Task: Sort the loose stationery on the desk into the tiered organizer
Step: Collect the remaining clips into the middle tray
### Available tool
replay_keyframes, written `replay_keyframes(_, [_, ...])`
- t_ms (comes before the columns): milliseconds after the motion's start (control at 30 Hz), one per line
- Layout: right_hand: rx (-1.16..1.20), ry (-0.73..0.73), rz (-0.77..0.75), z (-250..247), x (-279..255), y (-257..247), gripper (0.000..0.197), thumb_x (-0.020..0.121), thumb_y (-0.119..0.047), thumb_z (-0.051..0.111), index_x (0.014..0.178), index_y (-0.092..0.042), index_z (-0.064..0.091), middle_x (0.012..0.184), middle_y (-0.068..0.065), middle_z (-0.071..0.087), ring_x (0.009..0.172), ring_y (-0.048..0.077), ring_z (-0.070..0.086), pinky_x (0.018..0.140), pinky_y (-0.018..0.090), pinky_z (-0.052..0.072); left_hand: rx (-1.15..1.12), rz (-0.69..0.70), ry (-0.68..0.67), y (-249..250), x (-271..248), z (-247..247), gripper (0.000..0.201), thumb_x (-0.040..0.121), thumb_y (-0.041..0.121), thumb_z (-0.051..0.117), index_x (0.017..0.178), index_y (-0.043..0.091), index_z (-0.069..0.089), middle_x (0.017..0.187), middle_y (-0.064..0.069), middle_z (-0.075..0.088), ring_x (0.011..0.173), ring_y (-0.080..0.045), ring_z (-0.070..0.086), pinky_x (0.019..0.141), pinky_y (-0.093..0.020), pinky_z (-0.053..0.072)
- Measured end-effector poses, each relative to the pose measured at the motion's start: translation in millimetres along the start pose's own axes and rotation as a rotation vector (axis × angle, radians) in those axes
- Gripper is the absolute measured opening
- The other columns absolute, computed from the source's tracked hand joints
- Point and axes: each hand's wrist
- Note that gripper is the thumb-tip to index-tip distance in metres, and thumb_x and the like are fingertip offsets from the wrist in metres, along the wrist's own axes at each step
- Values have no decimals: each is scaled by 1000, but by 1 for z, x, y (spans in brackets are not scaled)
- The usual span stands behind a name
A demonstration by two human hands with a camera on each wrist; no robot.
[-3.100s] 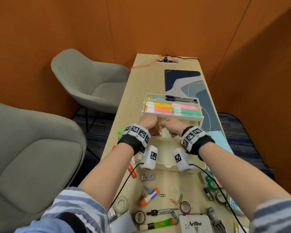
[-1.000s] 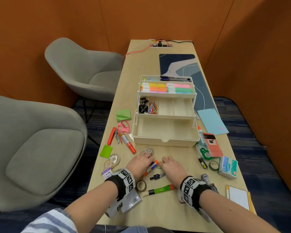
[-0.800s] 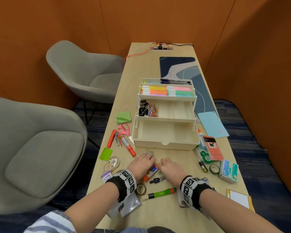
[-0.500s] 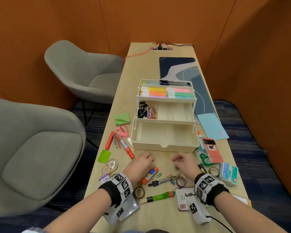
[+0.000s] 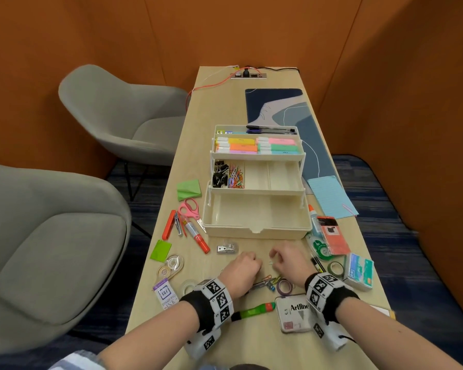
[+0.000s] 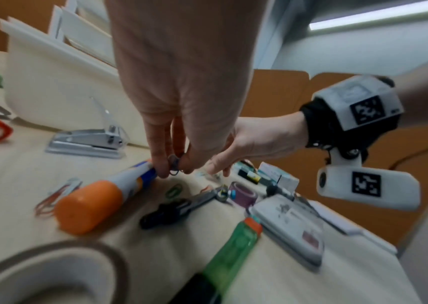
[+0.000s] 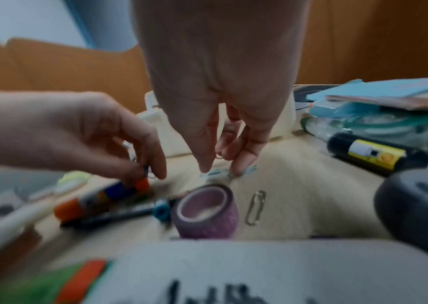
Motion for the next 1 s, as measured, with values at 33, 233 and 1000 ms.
replay_keyframes(33, [-37,-26,-6,2,0,0,22,84,-11,60,106,-13,62,103,3,55,90,18,54,73,20,35,22,-8,-7,0,-2,1,24,88,-6,40,106,1,55,110,-17,49,104,-31,47,82,-40,42])
replay_keyframes(233, [-128,-54,-27,2,2,-5,11,90,-12,53,99,-8,57,107,9,54,98,24,55,75,25,38,49,-15,-9,-5,-7,10,21,88,-5,46,106,2,54,110,-15,48,101,-32,49,81,-41,43])
replay_keyframes(1000, [762,75,264,-64,3,-13,4,82,2,60,79,3,58,72,16,63,64,22,62,62,30,59,-257,-69,99,-9,1,-26,21,85,0,51,100,9,61,104,-7,59,97,-22,57,82,-30,48])
Point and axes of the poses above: each hand's wrist, its own x-axis towards the middle knuckle, its own z-axis out of the palm, y = z × x
